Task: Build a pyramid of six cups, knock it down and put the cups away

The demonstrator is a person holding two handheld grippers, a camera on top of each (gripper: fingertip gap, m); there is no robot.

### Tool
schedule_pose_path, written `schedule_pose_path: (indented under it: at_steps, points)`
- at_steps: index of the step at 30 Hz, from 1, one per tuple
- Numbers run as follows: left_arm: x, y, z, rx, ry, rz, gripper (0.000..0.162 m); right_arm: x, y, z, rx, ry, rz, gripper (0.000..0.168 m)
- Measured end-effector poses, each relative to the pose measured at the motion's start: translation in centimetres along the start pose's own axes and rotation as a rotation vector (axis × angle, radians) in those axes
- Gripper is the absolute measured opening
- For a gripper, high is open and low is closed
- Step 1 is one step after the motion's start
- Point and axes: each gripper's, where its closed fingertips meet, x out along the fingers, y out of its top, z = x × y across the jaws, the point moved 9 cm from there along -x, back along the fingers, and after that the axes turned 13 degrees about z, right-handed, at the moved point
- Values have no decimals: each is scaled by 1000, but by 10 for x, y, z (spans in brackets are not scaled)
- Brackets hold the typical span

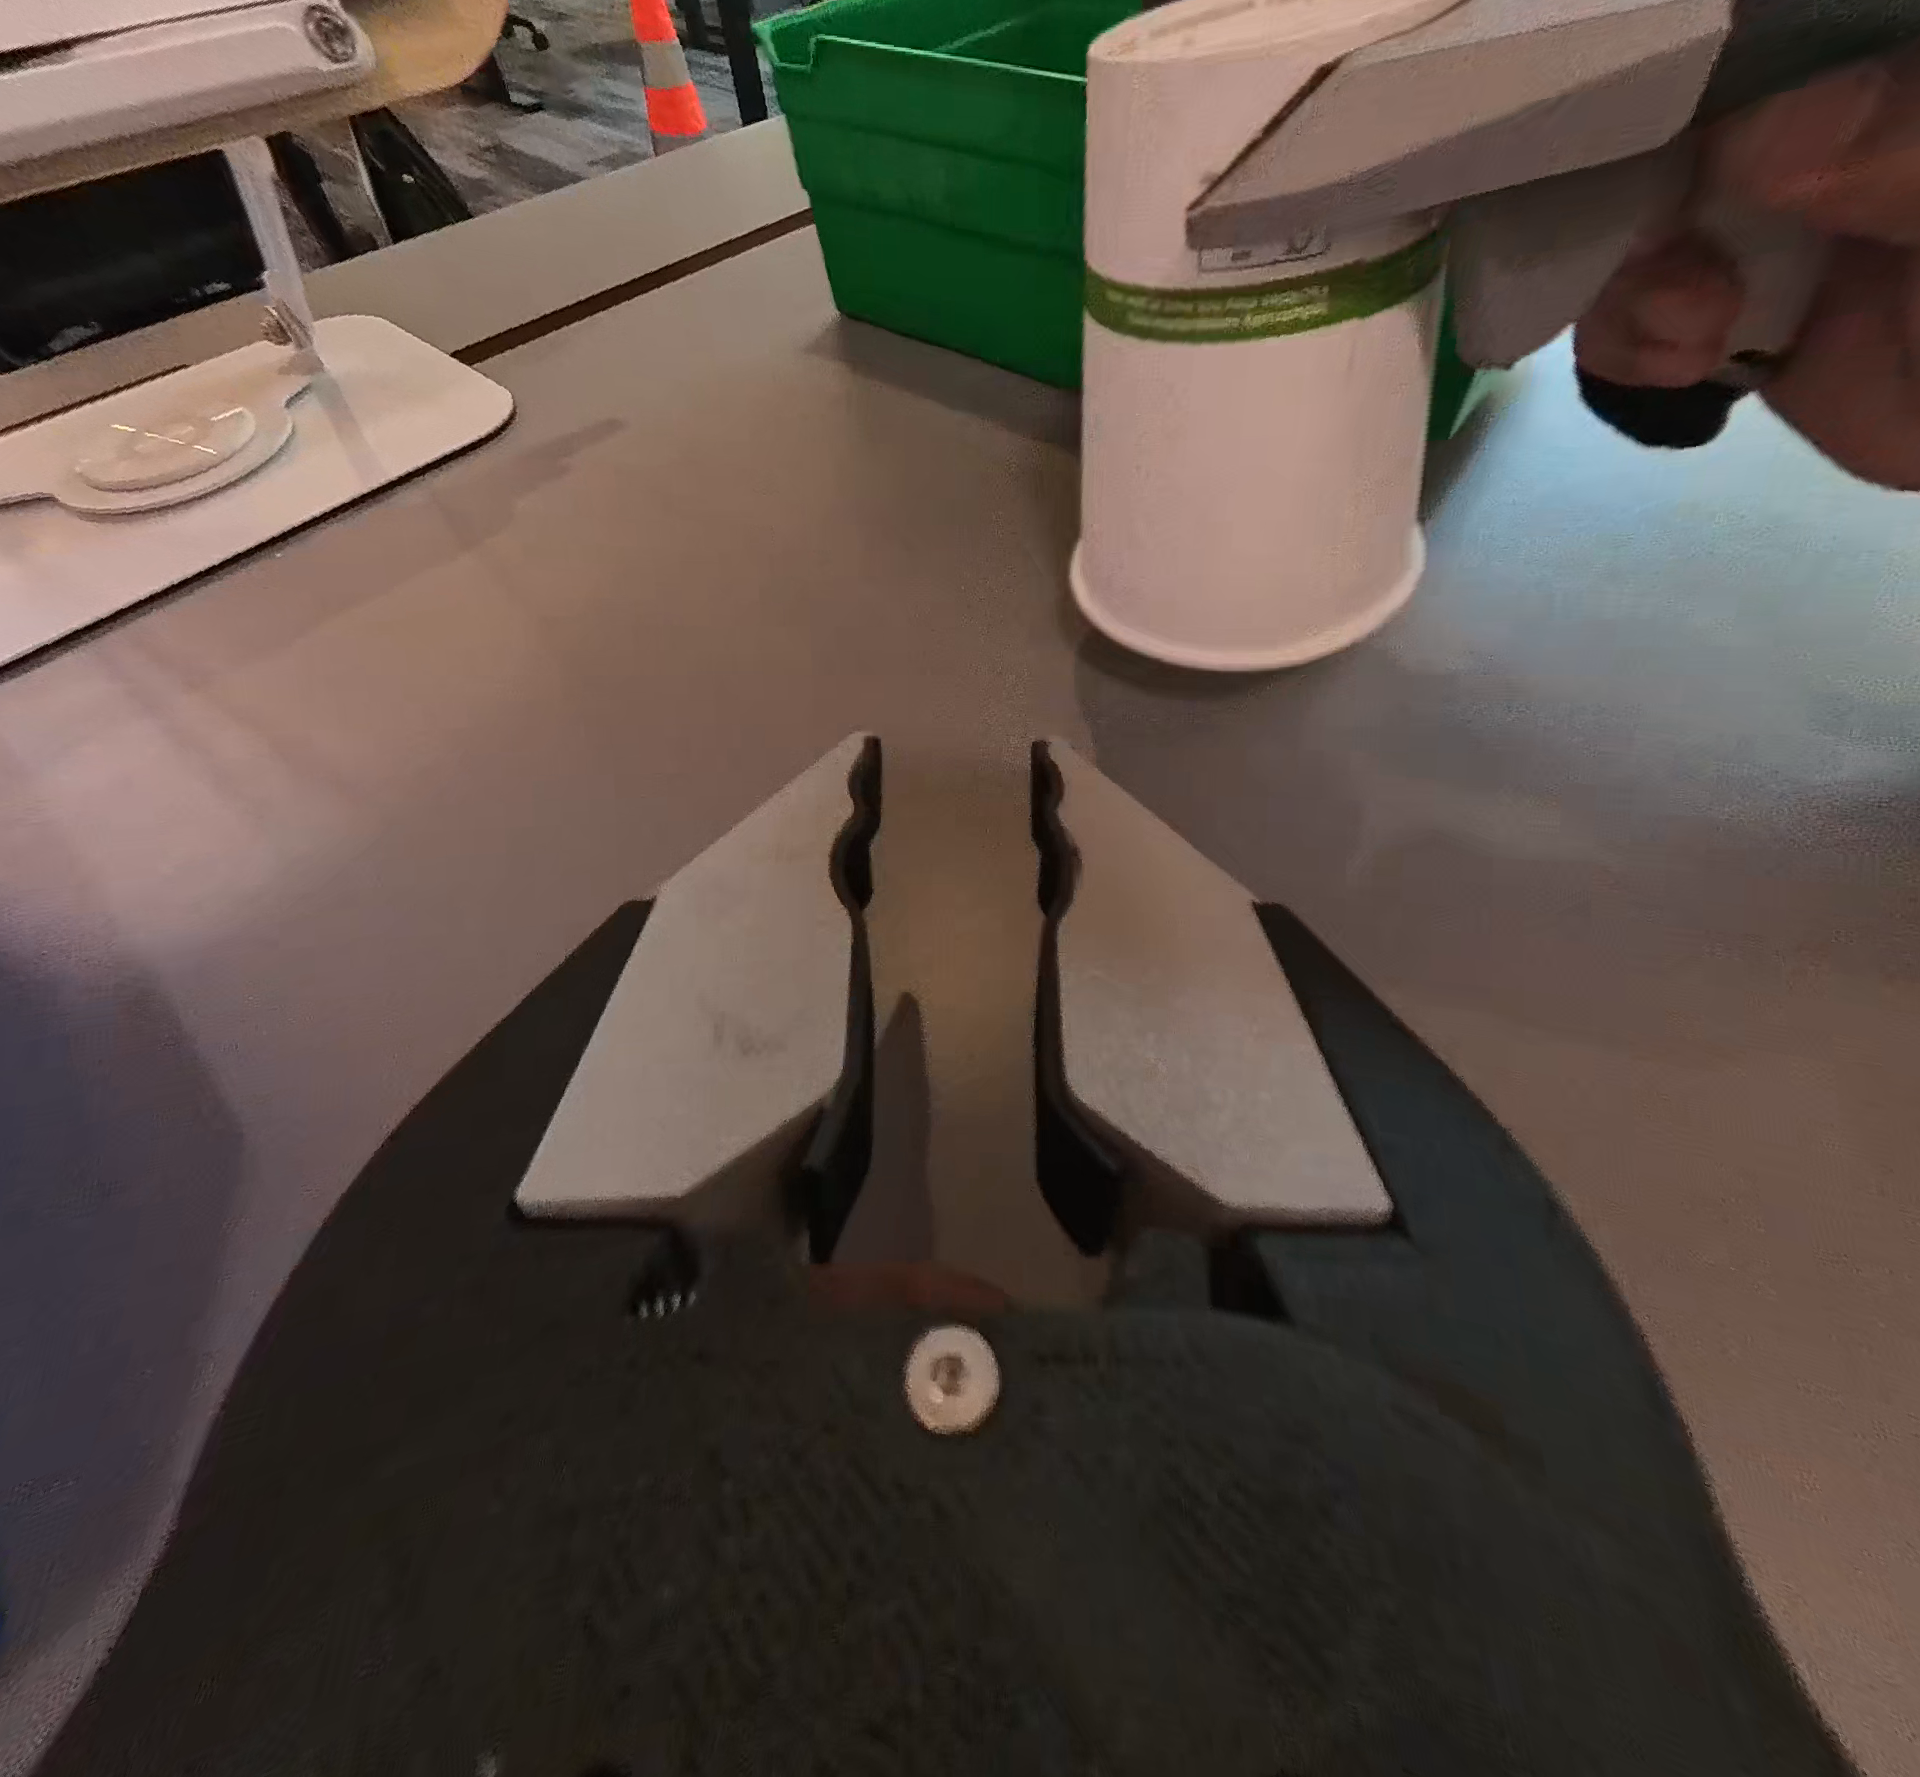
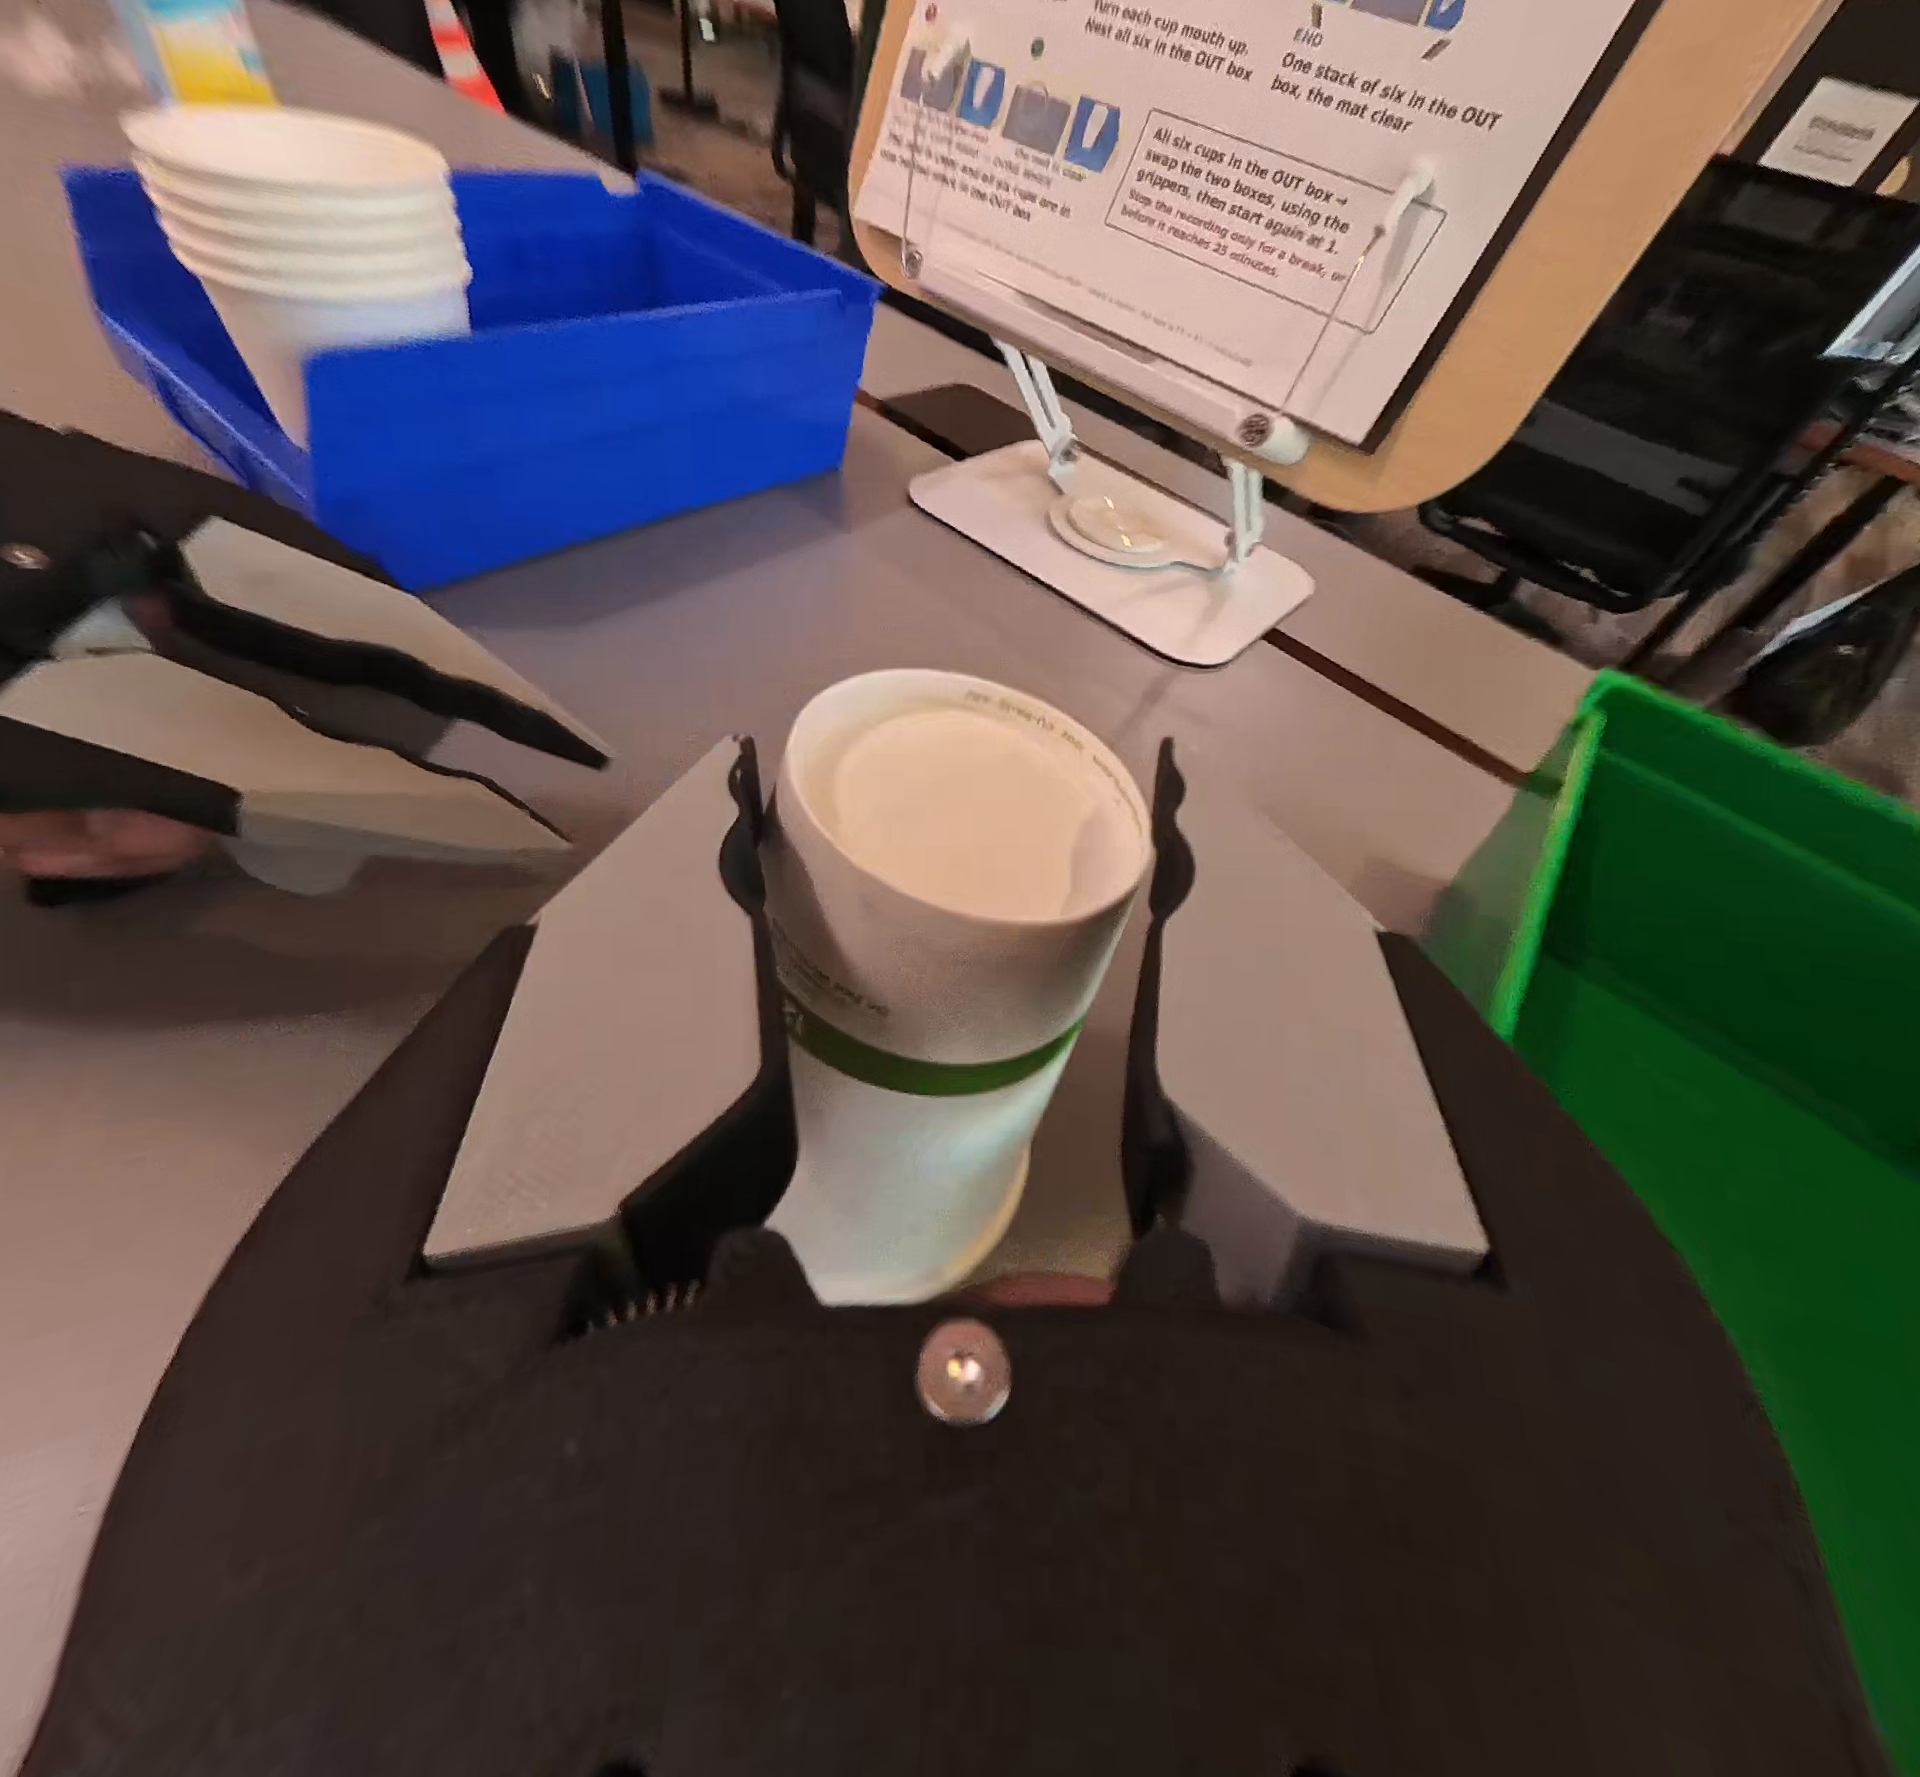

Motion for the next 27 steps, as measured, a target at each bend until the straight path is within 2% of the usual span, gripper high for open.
schedule_pose_path:
  at_steps: [2, 3, 4, 7, 8, 9, 11, 16, 19, 23, 27]
  points:
    - [-1, 0, -2, -12, 7, 4, 27, 6, 8, 4, -73, 13, -102, 71]
    - [0, 0, -2, -15, 7, 1, 27, 10, 9, 4, -98, 41, -160, 24]
    - [0, 0, -2, -13, 7, -6, 27, 14, 10, 3, -125, 60, -170, 0]
    - [2, -1, 1, 16, 5, -24, 28, 23, 2, 3, -122, 57, -155, 2]
    - [2, -1, 2, 29, 5, -28, 28, 24, -1, 3, -91, 40, -136, 24]
    - [2, -1, 4, 43, 2, -30, 28, 23, -3, 1, -60, 43, -110, 30]
    - [1, -1, 7, 73, -10, -27, 26, 18, -14, -6, 17, 94, -92, 11]
    - [4, -3, 12, 130, -7, -56, 26, 11, -61, -15, 151, 104, -286, 19]
    - [5, -4, 15, 162, -4, -68, 26, 3, -64, -21, 147, 128, -275, 27]
    - [6, -4, 17, 191, 11, -75, 26, -11, -51, -20, 89, 26, -153, 36]
    - [6, -4, 17, 208, 28, -80, 26, -14, -44, 6, 73, -237, -71, 61]
